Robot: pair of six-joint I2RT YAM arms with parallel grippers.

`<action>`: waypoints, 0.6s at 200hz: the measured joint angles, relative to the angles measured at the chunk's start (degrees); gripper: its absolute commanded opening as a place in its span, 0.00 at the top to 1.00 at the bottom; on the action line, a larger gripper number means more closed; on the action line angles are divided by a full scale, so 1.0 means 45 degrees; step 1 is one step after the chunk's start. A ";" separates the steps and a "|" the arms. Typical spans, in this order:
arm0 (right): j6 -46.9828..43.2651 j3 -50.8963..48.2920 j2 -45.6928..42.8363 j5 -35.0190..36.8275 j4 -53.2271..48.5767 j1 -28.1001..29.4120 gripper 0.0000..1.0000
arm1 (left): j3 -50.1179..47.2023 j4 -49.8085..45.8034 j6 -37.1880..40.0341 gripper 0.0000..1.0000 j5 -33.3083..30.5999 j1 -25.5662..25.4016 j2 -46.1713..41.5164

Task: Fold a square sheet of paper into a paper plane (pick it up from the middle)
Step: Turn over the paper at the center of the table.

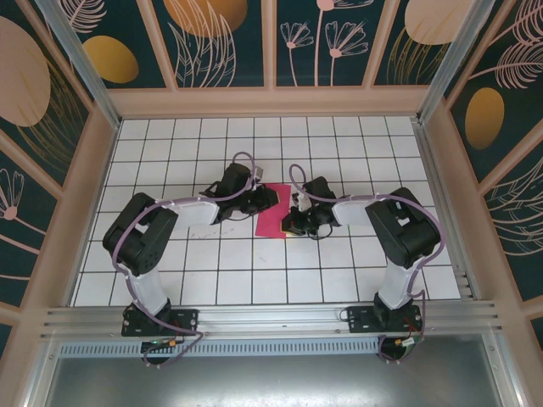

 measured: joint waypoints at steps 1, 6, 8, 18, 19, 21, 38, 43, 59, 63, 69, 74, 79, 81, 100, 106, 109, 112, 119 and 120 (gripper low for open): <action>0.0000 0.0000 0.0000 0.0000 0.0000 0.0000 0.96 | -0.0005 0.0005 -0.0010 0.85 0.0010 -0.0005 0.0015; 0.0000 0.0000 0.0000 0.0000 0.0005 0.0000 0.96 | -0.0044 0.0053 -0.0024 0.85 0.0058 -0.0029 0.0151; 0.0000 0.0000 0.0000 0.0000 0.0000 0.0000 0.96 | -0.0058 0.0068 -0.0053 0.85 0.0073 -0.0044 0.0204; 0.0000 0.0000 0.0000 0.0000 0.0000 0.0000 0.96 | -0.0136 0.0087 -0.0107 0.84 0.0121 -0.0092 0.0481; 0.0000 0.0000 0.0000 0.0000 0.0005 0.0000 0.96 | -0.0146 0.0087 -0.0107 0.84 0.0121 -0.0092 0.0500; 0.0000 0.0000 0.0000 0.0000 0.0000 0.0000 0.96 | -0.0170 0.0087 -0.0112 0.84 0.0141 -0.0102 0.0563; 0.0000 0.0000 0.0000 0.0000 0.0005 0.0000 0.96 | -0.0282 0.0126 -0.0194 0.85 0.0262 -0.0136 0.0996; 0.0000 0.0000 0.0000 0.0000 0.0005 0.0000 0.96 | -0.0282 0.0170 -0.0199 0.86 0.0287 -0.0136 0.1137; 0.0000 0.0000 0.0000 0.0000 0.0005 0.0000 0.96 | -0.0301 0.0131 -0.0189 0.85 0.0102 -0.0136 0.1409; 0.0000 0.0000 0.0000 0.0000 0.0005 0.0000 0.96 | -0.0301 0.0126 -0.0189 0.85 0.0049 -0.0136 0.1409; 0.0000 0.0000 0.0000 0.0000 0.0005 0.0000 0.96 | -0.0301 0.0121 -0.0170 0.84 -0.0141 -0.0160 0.1389; 0.0000 0.0000 0.0000 0.0005 0.0005 0.0000 0.96 | -0.0301 0.0126 -0.0155 0.84 -0.0233 -0.0160 0.1384; 0.0000 0.0000 0.0000 0.0000 0.0005 0.0000 0.96 | -0.0301 0.0121 -0.0155 0.84 -0.0287 -0.0160 0.1379; 0.0000 0.0000 0.0000 0.0000 0.0005 0.0000 0.97 | -0.0301 0.0121 -0.0155 0.84 -0.0282 -0.0160 0.1384; -0.0005 -0.0005 0.0000 0.0005 0.0015 0.0000 0.97 | -0.0301 0.0078 -0.0005 0.83 -0.0432 -0.0155 0.1365; -0.0005 -0.0005 0.0000 0.0010 0.0034 0.0000 0.97 | -0.0301 0.0073 0.0053 0.83 -0.0442 -0.0155 0.1360; -0.0005 -0.0005 0.0000 0.0015 0.0039 0.0000 0.97 | -0.0301 0.0073 0.0083 0.83 -0.0457 -0.0146 0.1360; -0.0010 -0.0005 0.0000 0.0024 0.0049 0.0000 0.97 | -0.0301 0.0073 0.0107 0.83 -0.0452 -0.0146 0.1360; -0.0005 -0.0005 0.0000 0.0039 0.0063 0.0000 0.97 | -0.0301 0.0073 0.0160 0.83 -0.0447 -0.0121 0.1355; -0.0005 -0.0010 0.0000 0.0044 0.0068 0.0000 0.97 | -0.0301 0.0073 0.0170 0.83 -0.0442 -0.0117 0.1355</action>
